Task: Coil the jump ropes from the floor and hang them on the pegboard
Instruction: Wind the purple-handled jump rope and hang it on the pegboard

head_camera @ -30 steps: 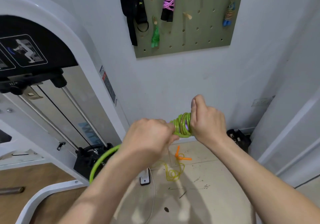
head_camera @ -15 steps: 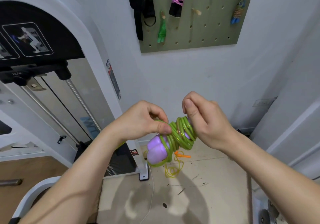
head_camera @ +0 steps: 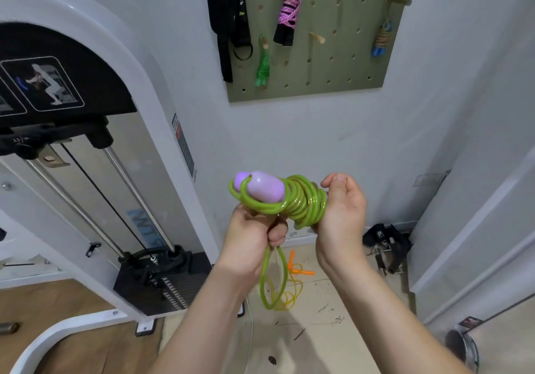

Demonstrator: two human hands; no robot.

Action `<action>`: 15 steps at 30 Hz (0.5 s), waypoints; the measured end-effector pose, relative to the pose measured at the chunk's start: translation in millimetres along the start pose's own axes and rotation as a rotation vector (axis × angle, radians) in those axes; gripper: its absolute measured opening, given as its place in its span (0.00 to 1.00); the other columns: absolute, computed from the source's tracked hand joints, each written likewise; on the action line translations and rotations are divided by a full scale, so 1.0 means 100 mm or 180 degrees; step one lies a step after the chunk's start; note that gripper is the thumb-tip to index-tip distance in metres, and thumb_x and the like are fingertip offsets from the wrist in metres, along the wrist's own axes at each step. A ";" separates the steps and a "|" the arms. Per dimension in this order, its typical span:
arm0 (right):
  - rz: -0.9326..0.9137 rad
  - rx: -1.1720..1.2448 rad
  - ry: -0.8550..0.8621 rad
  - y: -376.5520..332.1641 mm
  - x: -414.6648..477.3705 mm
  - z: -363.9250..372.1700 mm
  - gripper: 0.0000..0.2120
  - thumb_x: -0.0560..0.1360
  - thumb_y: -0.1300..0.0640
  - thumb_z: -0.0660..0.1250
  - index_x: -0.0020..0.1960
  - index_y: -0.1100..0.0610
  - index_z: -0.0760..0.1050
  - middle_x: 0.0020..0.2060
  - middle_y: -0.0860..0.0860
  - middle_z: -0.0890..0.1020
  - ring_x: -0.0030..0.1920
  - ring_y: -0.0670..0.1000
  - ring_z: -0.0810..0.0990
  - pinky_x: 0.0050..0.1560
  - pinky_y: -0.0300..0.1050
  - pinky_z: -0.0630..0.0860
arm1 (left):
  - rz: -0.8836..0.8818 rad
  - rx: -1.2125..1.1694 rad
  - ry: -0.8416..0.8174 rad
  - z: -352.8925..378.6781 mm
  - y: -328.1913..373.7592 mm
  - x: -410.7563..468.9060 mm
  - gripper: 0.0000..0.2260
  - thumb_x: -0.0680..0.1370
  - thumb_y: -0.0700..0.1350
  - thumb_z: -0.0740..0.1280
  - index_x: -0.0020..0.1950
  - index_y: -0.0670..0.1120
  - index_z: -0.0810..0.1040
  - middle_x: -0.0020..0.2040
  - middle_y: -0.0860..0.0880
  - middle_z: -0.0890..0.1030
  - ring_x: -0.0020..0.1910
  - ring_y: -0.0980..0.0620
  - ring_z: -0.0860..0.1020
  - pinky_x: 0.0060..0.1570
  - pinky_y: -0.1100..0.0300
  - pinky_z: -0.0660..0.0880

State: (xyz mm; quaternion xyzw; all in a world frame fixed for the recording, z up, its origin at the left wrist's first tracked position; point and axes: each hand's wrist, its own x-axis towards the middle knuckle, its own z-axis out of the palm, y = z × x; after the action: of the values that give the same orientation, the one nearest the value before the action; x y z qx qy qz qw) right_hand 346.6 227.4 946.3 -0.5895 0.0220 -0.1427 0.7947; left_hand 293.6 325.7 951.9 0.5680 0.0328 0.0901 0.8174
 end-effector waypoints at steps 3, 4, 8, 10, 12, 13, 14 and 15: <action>-0.0080 -0.0210 0.0470 0.06 0.03 -0.02 0.15 0.78 0.54 0.54 0.34 0.47 0.71 0.30 0.50 0.69 0.32 0.50 0.69 0.35 0.44 0.66 | -0.0040 0.0484 -0.0410 -0.04 -0.01 -0.08 0.04 0.68 0.40 0.67 0.41 0.45 0.74 0.30 0.53 0.70 0.26 0.56 0.62 0.26 0.65 0.60; -0.0196 -0.0276 0.0548 0.06 0.02 -0.03 0.16 0.81 0.58 0.54 0.36 0.49 0.70 0.30 0.48 0.69 0.30 0.45 0.69 0.34 0.42 0.67 | -0.0099 0.0575 -0.0538 -0.06 -0.01 -0.10 0.05 0.67 0.44 0.70 0.41 0.48 0.76 0.30 0.55 0.70 0.27 0.56 0.62 0.27 0.65 0.60; -0.0448 -0.0469 0.0593 0.05 -0.06 -0.05 0.14 0.83 0.64 0.52 0.40 0.58 0.69 0.31 0.47 0.70 0.29 0.38 0.69 0.33 0.31 0.66 | 0.0021 0.0845 -0.0224 0.08 0.08 -0.15 0.09 0.74 0.52 0.71 0.35 0.52 0.79 0.26 0.57 0.65 0.24 0.59 0.62 0.25 0.67 0.59; -0.0536 -0.0624 0.0536 0.06 -0.07 -0.06 0.13 0.83 0.63 0.53 0.41 0.58 0.70 0.31 0.46 0.70 0.30 0.37 0.70 0.34 0.31 0.66 | 0.0096 0.0843 -0.0003 0.11 0.06 -0.14 0.11 0.76 0.53 0.69 0.35 0.52 0.78 0.25 0.57 0.64 0.24 0.58 0.61 0.24 0.66 0.59; -0.0619 -0.1059 0.0212 0.06 -0.04 -0.11 0.13 0.82 0.59 0.54 0.40 0.56 0.70 0.30 0.46 0.72 0.31 0.38 0.71 0.35 0.35 0.66 | 0.0124 0.0797 0.0050 0.09 0.03 -0.15 0.11 0.72 0.57 0.70 0.34 0.54 0.76 0.26 0.54 0.62 0.25 0.55 0.58 0.26 0.61 0.55; -0.0605 -0.1432 -0.0088 0.04 -0.02 -0.15 0.14 0.82 0.56 0.54 0.39 0.55 0.70 0.29 0.47 0.74 0.31 0.40 0.73 0.37 0.40 0.68 | 0.0192 0.0835 0.0016 0.06 0.04 -0.16 0.10 0.71 0.57 0.69 0.34 0.54 0.77 0.26 0.55 0.63 0.25 0.55 0.58 0.26 0.62 0.55; -0.0541 -0.1806 -0.0421 0.01 0.00 -0.20 0.14 0.82 0.52 0.56 0.40 0.54 0.71 0.29 0.48 0.76 0.32 0.43 0.75 0.38 0.45 0.70 | 0.0283 0.0902 -0.0105 0.02 0.04 -0.17 0.08 0.73 0.54 0.69 0.34 0.55 0.79 0.25 0.57 0.65 0.24 0.57 0.60 0.25 0.64 0.57; -0.0451 -0.2044 -0.0714 -0.05 0.03 -0.25 0.16 0.81 0.47 0.57 0.41 0.55 0.72 0.29 0.50 0.78 0.33 0.48 0.77 0.39 0.47 0.73 | 0.0377 0.0969 -0.0326 -0.01 0.07 -0.18 0.10 0.76 0.49 0.67 0.35 0.57 0.80 0.23 0.58 0.68 0.22 0.60 0.62 0.24 0.67 0.60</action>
State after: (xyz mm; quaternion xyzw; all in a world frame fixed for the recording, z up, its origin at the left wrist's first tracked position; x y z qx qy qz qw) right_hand 343.7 201.6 943.9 -0.8216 -0.0627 -0.1176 0.5542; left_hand 274.8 325.8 956.6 0.6900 -0.0292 0.1030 0.7158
